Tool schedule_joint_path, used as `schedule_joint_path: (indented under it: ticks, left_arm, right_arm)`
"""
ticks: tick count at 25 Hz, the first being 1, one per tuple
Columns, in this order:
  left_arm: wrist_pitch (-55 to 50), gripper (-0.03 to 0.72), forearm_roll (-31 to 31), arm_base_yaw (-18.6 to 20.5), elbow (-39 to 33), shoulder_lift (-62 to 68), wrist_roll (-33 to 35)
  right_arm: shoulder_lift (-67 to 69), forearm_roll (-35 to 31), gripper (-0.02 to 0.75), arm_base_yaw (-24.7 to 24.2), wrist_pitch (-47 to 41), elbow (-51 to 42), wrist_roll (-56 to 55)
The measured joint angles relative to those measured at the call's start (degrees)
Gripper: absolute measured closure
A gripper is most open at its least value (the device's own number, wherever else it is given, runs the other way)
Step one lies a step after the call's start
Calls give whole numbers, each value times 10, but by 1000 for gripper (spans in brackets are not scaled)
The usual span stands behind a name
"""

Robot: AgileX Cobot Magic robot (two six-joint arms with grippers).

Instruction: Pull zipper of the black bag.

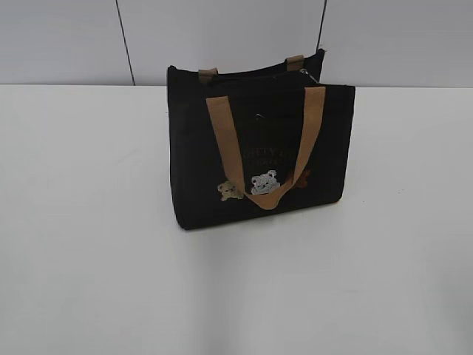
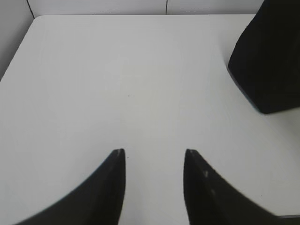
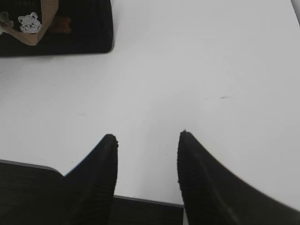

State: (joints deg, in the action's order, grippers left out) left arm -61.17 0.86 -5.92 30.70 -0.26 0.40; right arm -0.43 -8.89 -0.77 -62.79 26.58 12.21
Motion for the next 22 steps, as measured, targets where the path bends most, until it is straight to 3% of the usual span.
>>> schedule_joint_path:
  ticks: [8,16,22]
  left_arm:
    - [0,377,0,0,0,0,0]
    - [0,377,0,0,0,0,0]
    - [0,377,0,0,0,0,0]
  right_arm:
    - [0,4,414,0,0,0,-2]
    - [0,77,414,0,0,0,-45]
    - [0,85,414,0,0,0,-52]
